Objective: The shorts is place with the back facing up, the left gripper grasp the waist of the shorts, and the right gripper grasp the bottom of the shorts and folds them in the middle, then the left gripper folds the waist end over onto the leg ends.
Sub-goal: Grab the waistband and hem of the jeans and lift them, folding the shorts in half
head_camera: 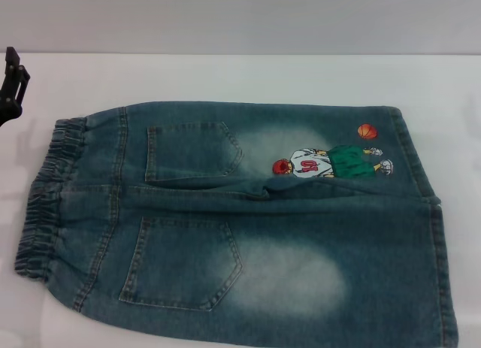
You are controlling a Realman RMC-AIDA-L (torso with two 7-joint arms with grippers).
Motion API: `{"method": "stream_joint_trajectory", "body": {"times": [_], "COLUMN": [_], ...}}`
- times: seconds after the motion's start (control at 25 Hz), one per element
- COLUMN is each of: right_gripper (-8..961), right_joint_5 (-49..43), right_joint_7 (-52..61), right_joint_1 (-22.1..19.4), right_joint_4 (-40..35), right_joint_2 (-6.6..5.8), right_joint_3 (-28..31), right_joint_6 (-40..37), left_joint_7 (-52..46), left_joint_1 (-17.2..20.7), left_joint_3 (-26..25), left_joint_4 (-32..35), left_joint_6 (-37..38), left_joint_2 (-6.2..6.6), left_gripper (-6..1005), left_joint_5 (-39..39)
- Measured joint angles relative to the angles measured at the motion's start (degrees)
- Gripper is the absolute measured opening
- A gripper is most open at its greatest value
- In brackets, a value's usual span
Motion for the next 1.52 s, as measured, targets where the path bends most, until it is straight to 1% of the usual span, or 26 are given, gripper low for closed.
{"method": "stream_joint_trajectory", "body": {"times": [0.08, 0.48, 0.72, 0.96, 1.16, 1.32, 1.44, 1.48, 1.52], "right_gripper": [766, 767, 767, 767, 767, 766, 765, 765, 765], "right_joint_5": [0.0, 0.0, -0.3, -0.8, -0.9, -0.9, -0.9, -0.9, -0.9], "right_joint_7": [0.3, 0.3, 1.1, 6.7, 12.5, 13.4, 14.4, 15.3, 17.0], "right_joint_1": [-0.1, -0.1, -0.2, -0.9, -0.3, -0.4, -0.3, -0.2, 0.0], "right_joint_4": [0.0, -0.1, -0.1, -1.0, -3.9, -4.5, -4.9, -5.0, -5.2], "right_joint_2": [-0.01, -0.13, -0.30, -0.71, -0.83, -0.85, -1.03, -1.27, -1.63], "right_joint_3": [0.7, 0.8, 0.7, -1.3, -2.0, -2.2, -3.3, -4.0, -5.1], "right_joint_6": [0.0, 0.0, -0.9, -6.7, -8.0, -8.3, -9.0, -9.4, -9.9], "left_joint_7": [0.0, -1.6, -6.4, -10.9, -14.0, -14.3, -15.3, -16.8, -20.1], "left_joint_1": [0.0, 0.1, 0.0, -0.7, -2.2, -2.7, -3.0, -3.1, -3.6], "left_joint_3": [0.0, 0.0, 0.0, -0.6, -0.6, -0.4, -0.3, -0.3, -0.4], "left_joint_4": [-0.1, -0.5, -0.1, 0.7, 2.7, 3.0, 3.1, 3.2, 3.7], "left_joint_6": [0.1, 0.1, 0.2, 0.4, 1.0, 1.7, 2.1, 2.3, 2.7], "left_joint_2": [0.00, -0.04, 0.31, 0.70, 0.79, 0.79, 0.88, 1.08, 1.69], "left_gripper": [834, 833, 833, 834, 834, 833, 833, 833, 833], "left_joint_5": [0.0, 0.5, 3.6, 7.3, 9.1, 9.3, 10.6, 11.9, 14.4]}}
